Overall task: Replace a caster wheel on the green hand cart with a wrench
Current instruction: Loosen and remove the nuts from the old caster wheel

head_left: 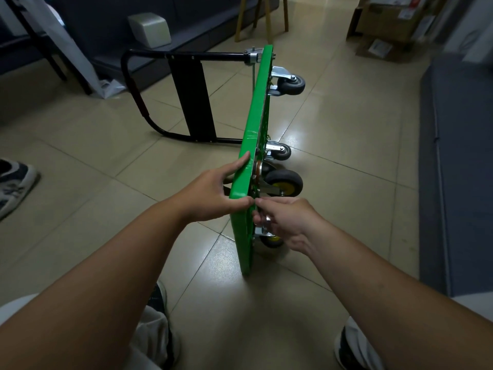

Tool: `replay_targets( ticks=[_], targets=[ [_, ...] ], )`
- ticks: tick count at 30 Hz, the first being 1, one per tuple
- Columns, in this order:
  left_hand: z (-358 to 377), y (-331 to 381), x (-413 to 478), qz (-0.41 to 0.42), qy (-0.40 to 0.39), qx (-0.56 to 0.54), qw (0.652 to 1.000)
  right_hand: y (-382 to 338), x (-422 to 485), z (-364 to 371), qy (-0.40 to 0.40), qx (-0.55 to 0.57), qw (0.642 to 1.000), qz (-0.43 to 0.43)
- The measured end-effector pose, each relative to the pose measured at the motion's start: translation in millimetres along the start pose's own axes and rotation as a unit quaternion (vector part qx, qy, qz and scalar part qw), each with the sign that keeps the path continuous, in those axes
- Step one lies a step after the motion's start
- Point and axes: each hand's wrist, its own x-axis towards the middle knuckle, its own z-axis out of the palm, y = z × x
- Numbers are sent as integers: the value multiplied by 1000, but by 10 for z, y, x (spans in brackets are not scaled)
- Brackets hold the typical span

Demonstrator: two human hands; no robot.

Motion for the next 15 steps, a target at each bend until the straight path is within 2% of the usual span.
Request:
replay_targets(
  ticks=[7, 12, 15],
  targets=[
    [30, -44, -5, 3, -4, 17, 1000, 105, 51, 36, 12, -82, 996, -13],
    [35, -49, 1, 5, -5, 8, 1000, 521, 190, -40, 32, -254, 958, -127],
    [24, -58, 8, 3, -7, -4, 1000, 644, 263, -41, 40, -274, 947, -164]
  ],
)
